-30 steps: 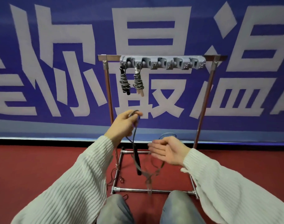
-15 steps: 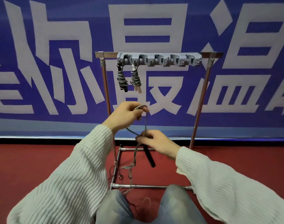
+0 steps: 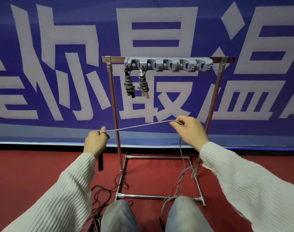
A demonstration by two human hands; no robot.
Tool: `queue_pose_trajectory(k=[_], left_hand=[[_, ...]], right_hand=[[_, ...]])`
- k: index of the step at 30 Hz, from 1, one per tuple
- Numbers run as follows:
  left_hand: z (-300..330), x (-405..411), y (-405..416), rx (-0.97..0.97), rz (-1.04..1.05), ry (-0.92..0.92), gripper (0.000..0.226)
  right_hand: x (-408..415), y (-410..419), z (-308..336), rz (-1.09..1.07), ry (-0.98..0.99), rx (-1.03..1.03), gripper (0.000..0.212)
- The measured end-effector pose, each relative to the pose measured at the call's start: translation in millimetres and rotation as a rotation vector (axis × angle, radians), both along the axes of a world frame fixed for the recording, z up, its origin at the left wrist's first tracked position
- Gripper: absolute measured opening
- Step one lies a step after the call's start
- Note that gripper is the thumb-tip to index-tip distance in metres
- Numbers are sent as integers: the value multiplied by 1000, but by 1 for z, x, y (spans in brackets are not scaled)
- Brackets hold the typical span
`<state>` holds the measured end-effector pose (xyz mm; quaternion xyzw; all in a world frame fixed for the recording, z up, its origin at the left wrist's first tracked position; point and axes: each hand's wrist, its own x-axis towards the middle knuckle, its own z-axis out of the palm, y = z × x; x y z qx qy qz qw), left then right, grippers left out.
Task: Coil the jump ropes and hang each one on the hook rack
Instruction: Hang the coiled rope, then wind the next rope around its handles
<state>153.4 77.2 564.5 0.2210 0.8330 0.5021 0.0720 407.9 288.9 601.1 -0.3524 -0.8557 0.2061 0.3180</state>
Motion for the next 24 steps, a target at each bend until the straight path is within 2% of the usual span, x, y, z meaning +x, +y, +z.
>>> queue_pose_trajectory(k=[2,4,6,8,9,11,12,13,14,15,16,18,20,22,24], left_hand=[[2,12,7,143,-73,-160,42],[7,30,14,204,-190,-254,35],[7,54,21,152,-339,-238,27],[1,81,31,96,-475,-174,18],[-4,91,36,67,-527,-163,27],[-18,107,50,-1,-625,-211,61],[-24,114,55,-34,-665,-242,66],[-31,121,60,-45,-691,-266,59],[-36,127,64,-24,-706,-275,43],[-40,133,67,10,-707,-279,25],[-42,137,69,61,-700,-301,18],[-40,140,70,176,-635,-367,28],[-32,136,71,286,-530,-413,30],[-20,131,71,376,-487,-437,30],[-10,128,68,447,-469,-445,29]], right_hand=[[-9,-4,2,52,45,-164,44],[-19,-8,9,107,242,-509,45],[-26,-17,17,163,371,-795,46],[-34,-27,23,251,389,-926,49],[-37,-33,27,299,386,-957,49],[-42,-43,36,393,398,-1016,49],[-44,-48,42,436,414,-1051,48],[-44,-52,46,470,440,-1076,48],[-44,-53,49,490,467,-1073,47],[-43,-53,51,492,498,-1037,46],[-41,-51,50,474,530,-979,45],[-35,-45,40,388,518,-849,44],[-28,-39,18,250,386,-778,46],[-20,-38,-13,207,274,-846,52],[-10,-47,-40,291,234,-967,52]])
